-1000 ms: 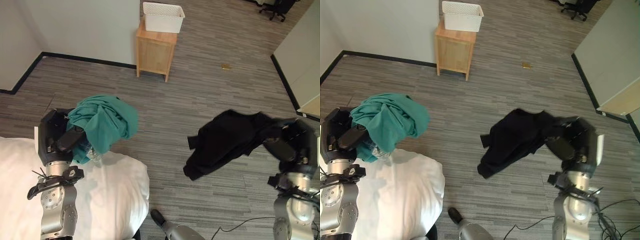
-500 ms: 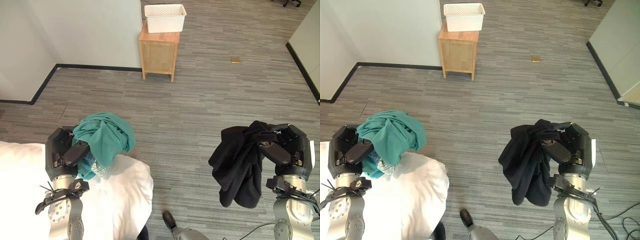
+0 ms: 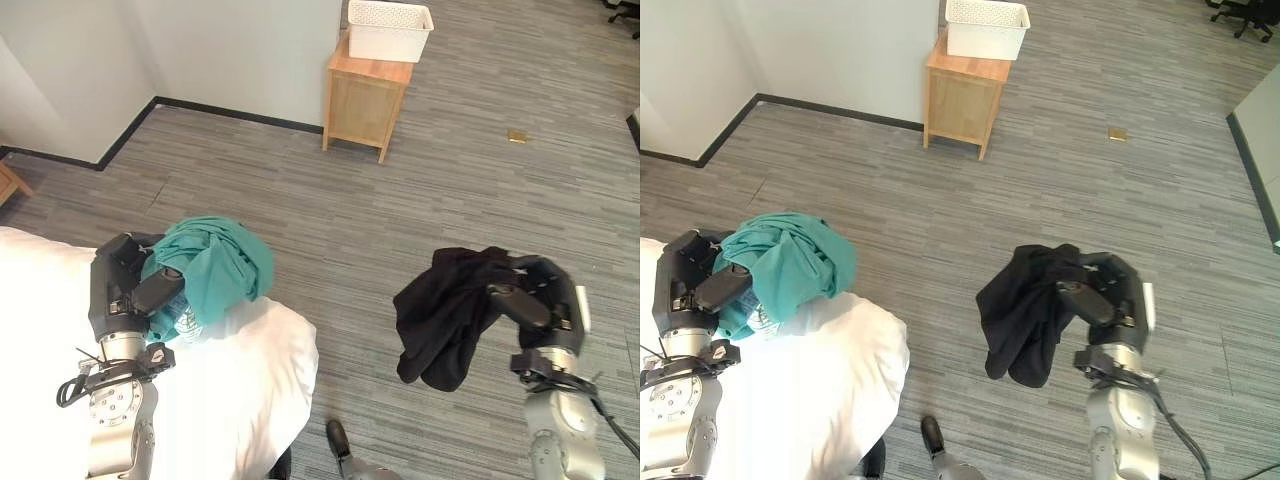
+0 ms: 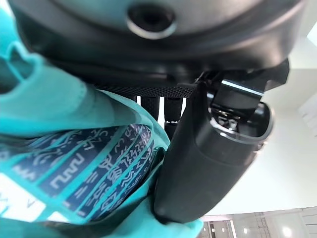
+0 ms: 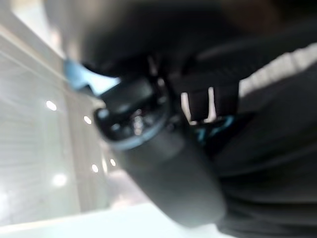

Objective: Pick up bed clothes into laundry basket.

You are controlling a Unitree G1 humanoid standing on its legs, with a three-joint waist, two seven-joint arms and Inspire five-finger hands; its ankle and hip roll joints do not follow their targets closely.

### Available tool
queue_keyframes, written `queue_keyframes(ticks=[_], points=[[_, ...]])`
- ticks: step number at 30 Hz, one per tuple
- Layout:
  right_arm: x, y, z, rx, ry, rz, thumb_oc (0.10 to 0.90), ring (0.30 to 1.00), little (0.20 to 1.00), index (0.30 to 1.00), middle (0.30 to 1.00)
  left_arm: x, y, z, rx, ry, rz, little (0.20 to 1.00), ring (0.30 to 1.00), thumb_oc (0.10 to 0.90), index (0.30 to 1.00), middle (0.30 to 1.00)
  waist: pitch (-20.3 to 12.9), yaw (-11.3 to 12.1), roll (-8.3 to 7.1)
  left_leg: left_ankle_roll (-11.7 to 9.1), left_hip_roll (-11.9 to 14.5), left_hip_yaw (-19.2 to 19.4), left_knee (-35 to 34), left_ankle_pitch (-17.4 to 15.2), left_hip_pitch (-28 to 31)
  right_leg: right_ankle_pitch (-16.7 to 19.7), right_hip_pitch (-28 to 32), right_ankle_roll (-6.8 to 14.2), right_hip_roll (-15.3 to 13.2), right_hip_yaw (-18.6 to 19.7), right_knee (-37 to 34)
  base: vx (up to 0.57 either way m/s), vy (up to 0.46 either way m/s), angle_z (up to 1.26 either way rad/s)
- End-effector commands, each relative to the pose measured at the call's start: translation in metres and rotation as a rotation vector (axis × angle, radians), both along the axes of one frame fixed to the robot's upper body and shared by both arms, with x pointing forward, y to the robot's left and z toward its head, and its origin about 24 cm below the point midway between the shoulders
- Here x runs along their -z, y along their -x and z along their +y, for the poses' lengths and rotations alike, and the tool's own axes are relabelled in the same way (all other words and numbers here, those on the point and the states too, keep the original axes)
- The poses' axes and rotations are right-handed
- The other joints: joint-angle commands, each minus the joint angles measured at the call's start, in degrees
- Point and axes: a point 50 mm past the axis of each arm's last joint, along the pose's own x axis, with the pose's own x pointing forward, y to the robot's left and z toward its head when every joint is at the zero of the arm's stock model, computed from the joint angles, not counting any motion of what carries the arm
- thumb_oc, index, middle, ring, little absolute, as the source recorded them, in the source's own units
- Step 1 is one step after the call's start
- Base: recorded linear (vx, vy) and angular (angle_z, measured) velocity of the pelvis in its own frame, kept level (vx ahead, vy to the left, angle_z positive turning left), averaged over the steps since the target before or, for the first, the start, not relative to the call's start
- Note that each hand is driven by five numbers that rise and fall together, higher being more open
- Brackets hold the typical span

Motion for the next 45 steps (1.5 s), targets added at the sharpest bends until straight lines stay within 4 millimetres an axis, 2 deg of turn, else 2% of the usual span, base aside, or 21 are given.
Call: queue_keyframes(ticks=[1,2,4,8,9,11,12,13,15,17,21,22,23,24,26,27,29,31,33,38,45], points=[[-0.063,0.010,-0.022,0.096,0.118,-0.316,0.400,0.300,0.300,0.300,0.300,-0.080,-0.020,0.001,0.074,-0.224,-0.299,0.300,0.300,0.400,0.300,0.300,0.53,-3.64,0.75,-0.74,2.12,1.70,0.32,-3.83,-3.16,-9.01,1.57,7.29,-7.12,-3.83,3.72,-0.21,0.153,-0.23],[-0.064,0.009,-0.022,0.096,0.117,-0.319,0.400,0.300,0.300,0.300,0.300,-0.081,-0.020,0.001,0.073,-0.225,-0.302,0.300,0.300,0.400,0.300,0.300,0.52,-3.50,0.67,-0.81,2.17,1.83,0.22,-3.35,-3.49,-8.75,1.01,7.30,-7.01,-3.65,4.00,-0.30,0.126,-0.58],[-0.060,0.009,-0.019,0.089,0.111,-0.310,0.400,0.300,0.300,0.300,0.300,-0.089,-0.029,-0.002,0.084,-0.235,-0.330,0.300,0.300,0.400,0.300,0.300,1.42,-4.22,1.84,-0.57,2.89,3.45,0.45,-2.11,-5.30,-11.13,-0.25,7.16,-6.17,-4.85,11.92,-0.28,0.121,-0.65],[-0.052,0.007,-0.018,0.082,0.119,-0.266,0.400,0.300,0.300,0.300,0.300,-0.083,-0.028,0.000,0.081,-0.221,-0.311,0.300,0.300,0.400,0.300,0.300,0.46,-2.97,2.31,-0.34,3.02,4.92,0.39,-1.33,-6.24,-13.28,3.24,5.67,-8.04,-8.24,17.84,-0.17,0.068,-0.60],[-0.050,0.004,-0.017,0.092,0.108,-0.257,0.400,0.300,0.300,0.300,0.300,-0.079,-0.025,0.002,0.070,-0.206,-0.296,0.300,0.300,0.400,0.300,0.300,-0.55,-1.51,1.71,-0.35,3.18,5.94,0.77,-0.98,-6.85,-12.70,6.09,5.58,-10.10,-8.88,20.18,-0.28,-0.033,-0.68],[-0.050,0.001,-0.016,0.089,0.104,-0.258,0.400,0.300,0.300,0.300,0.300,-0.077,-0.024,0.005,0.062,-0.200,-0.289,0.300,0.300,0.400,0.300,0.300,-1.13,-0.47,1.19,-0.50,3.39,6.56,0.75,-0.20,-7.33,-11.12,7.28,5.92,-10.88,-8.15,19.33,-0.22,-0.103,-0.83],[-0.056,-0.003,-0.012,0.084,0.120,-0.279,0.400,0.300,0.300,0.300,0.300,-0.075,-0.023,0.007,0.043,-0.185,-0.282,0.300,0.300,0.400,0.300,0.300,-2.06,1.34,-0.29,-1.03,3.66,7.30,1.54,0.79,-8.98,-7.84,10.17,7.37,-13.05,-7.52,17.04,-0.24,-0.138,-0.73],[-0.057,-0.004,-0.011,0.082,0.124,-0.282,0.400,0.300,0.300,0.300,0.300,-0.074,-0.021,0.008,0.042,-0.181,-0.282,0.300,0.300,0.400,0.300,0.300,-2.28,1.54,-0.82,-1.07,3.73,7.60,2.11,1.17,-9.63,-7.62,10.69,7.79,-12.63,-5.86,14.89,-0.32,-0.154,-0.76],[-0.060,-0.005,-0.007,0.067,0.126,-0.300,0.400,0.300,0.300,0.300,0.300,-0.073,-0.021,0.009,0.034,-0.178,-0.279,0.300,0.300,0.400,0.300,0.300,-2.12,1.90,-0.97,-1.43,4.63,8.98,2.52,2.52,-10.67,-11.48,10.53,7.26,-11.47,-5.99,11.66,-0.27,-0.071,-0.64],[-0.060,-0.008,-0.003,0.045,0.129,-0.299,0.400,0.300,0.300,0.300,0.300,-0.071,-0.021,0.007,0.035,-0.171,-0.273,0.300,0.300,0.400,0.300,0.300,-1.47,2.35,-0.84,-2.53,5.68,9.13,3.14,4.79,-12.27,-17.25,11.51,5.36,-9.47,-8.03,7.64,-0.33,-0.113,-0.60],[-0.064,-0.007,-0.003,0.032,0.115,-0.320,0.400,0.300,0.300,0.300,0.300,-0.062,-0.024,-0.001,0.066,-0.119,-0.258,0.300,0.300,0.400,0.300,0.300,1.00,1.37,0.29,-4.36,6.31,7.57,3.12,8.68,-14.18,-20.26,10.87,2.05,-5.04,-7.74,8.90,-0.30,-0.100,-0.04],[-0.064,-0.007,-0.003,0.030,0.117,-0.318,0.400,0.300,0.300,0.300,0.300,-0.059,-0.024,-0.002,0.075,-0.106,-0.250,0.300,0.300,0.400,0.300,0.300,1.48,1.25,0.33,-4.13,6.02,6.96,3.27,8.33,-14.00,-20.16,10.19,1.88,-4.36,-7.83,9.69,-0.30,-0.099,0.16],[-0.065,-0.009,-0.001,0.004,0.103,-0.322,0.400,0.300,0.300,0.300,0.300,-0.048,-0.024,-0.005,0.077,-0.076,-0.216,0.300,0.300,0.400,0.300,0.300,3.09,2.00,0.01,-4.89,3.12,-2.19,6.35,5.74,-13.65,-19.91,8.80,1.10,-3.50,-6.77,11.89,-0.37,-0.112,0.12],[-0.063,-0.009,0.000,-0.011,0.093,-0.316,0.400,0.300,0.300,0.300,0.300,-0.045,-0.024,-0.007,0.086,-0.064,-0.208,0.300,0.300,0.400,0.300,0.300,3.18,1.75,-0.44,-4.83,2.10,-4.70,8.08,3.62,-13.06,-19.36,8.42,0.96,-3.88,-6.72,11.85,-0.40,-0.105,0.01],[-0.060,-0.009,0.005,-0.058,0.074,-0.304,0.400,0.300,0.300,0.300,0.300,-0.042,-0.022,-0.010,0.108,-0.056,-0.195,0.300,0.300,0.400,0.300,0.300,2.63,0.93,-1.60,-4.60,1.13,-5.94,12.90,-1.05,-11.66,-17.32,7.62,1.07,-4.96,-7.30,10.29,-0.20,-0.035,-0.02],[-0.060,-0.009,0.005,-0.059,0.073,-0.304,0.400,0.300,0.300,0.300,0.300,-0.042,-0.022,-0.010,0.108,-0.056,-0.195,0.300,0.300,0.400,0.300,0.300,2.60,0.93,-1.54,-4.60,1.18,-5.96,13.08,-0.91,-11.90,-17.03,7.54,1.11,-4.90,-7.28,10.12,-0.16,-0.039,0.10],[-0.059,-0.011,0.007,-0.086,0.080,-0.289,0.400,0.300,0.300,0.300,0.300,-0.047,-0.018,-0.006,0.102,-0.077,-0.207,0.300,0.300,0.400,0.300,0.300,1.54,1.28,-2.21,-3.82,0.77,-8.53,14.89,-4.74,-8.49,-15.55,6.63,1.36,-4.93,-7.09,8.63,-0.10,-0.013,-0.16],[-0.059,-0.011,0.007,-0.092,0.080,-0.287,0.400,0.300,0.300,0.300,0.300,-0.048,-0.017,-0.005,0.098,-0.079,-0.206,0.300,0.300,0.400,0.300,0.300,1.31,1.08,-1.85,-3.61,1.37,-8.21,14.02,-5.07,-6.76,-15.69,6.43,1.25,-4.47,-6.94,8.93,-0.01,0.050,-0.62],[-0.053,-0.006,0.004,-0.088,0.070,-0.258,0.400,0.300,0.300,0.300,0.300,-0.047,-0.019,-0.007,0.106,-0.064,-0.211,0.300,0.300,0.400,0.300,0.300,0.01,-0.56,-0.13,-3.36,2.41,-6.96,11.13,-4.72,-3.77,-16.72,6.43,0.86,-3.87,-7.21,9.75,0.01,0.116,0.00],[-0.053,-0.002,-0.006,-0.023,0.077,-0.262,0.400,0.300,0.300,0.300,0.300,-0.053,-0.028,-0.016,0.151,-0.052,-0.240,0.300,0.300,0.400,0.300,0.300,0.21,-2.50,1.30,-3.10,1.90,-2.72,9.30,-4.30,-4.45,-16.61,6.49,1.34,-5.25,-9.28,9.68,-0.06,0.129,0.35],[-0.051,-0.004,-0.002,-0.022,0.070,-0.262,0.400,0.300,0.300,0.300,0.300,-0.049,-0.022,-0.002,0.079,-0.075,-0.218,0.300,0.300,0.400,0.300,0.300,-0.06,-2.12,0.18,-2.05,1.16,-1.24,9.69,-5.27,-5.29,-15.09,6.10,2.24,-5.59,-8.22,7.21,0.00,0.107,0.01]])
